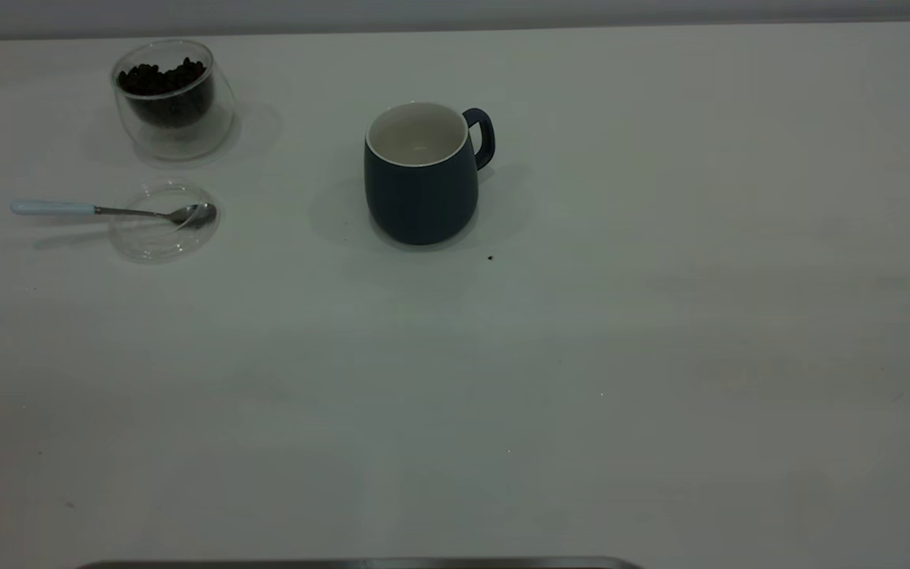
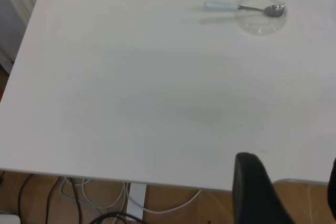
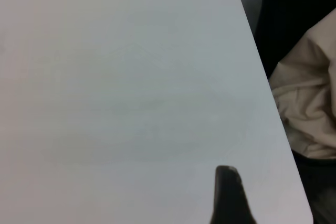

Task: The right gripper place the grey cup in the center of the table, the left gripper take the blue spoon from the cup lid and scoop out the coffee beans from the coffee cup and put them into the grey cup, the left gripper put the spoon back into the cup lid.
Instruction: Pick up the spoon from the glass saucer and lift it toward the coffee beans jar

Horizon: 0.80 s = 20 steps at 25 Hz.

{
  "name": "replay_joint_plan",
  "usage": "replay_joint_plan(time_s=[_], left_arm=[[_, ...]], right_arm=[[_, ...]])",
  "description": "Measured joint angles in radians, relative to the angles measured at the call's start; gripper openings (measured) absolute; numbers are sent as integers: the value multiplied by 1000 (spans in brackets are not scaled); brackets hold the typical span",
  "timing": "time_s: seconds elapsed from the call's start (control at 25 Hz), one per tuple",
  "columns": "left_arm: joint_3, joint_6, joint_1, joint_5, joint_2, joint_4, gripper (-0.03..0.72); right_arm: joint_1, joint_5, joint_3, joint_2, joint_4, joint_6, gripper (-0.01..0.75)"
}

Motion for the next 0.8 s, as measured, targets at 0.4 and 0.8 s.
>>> replay_joint_plan(time_s=[0.4, 0.8], left_arm=[[0, 0, 0, 0, 0, 0, 408], [0, 0, 0, 0, 0, 0, 408]], right_arm=[[0, -1, 0, 0, 42, -81, 453], [0, -1, 0, 0, 38, -81, 453]])
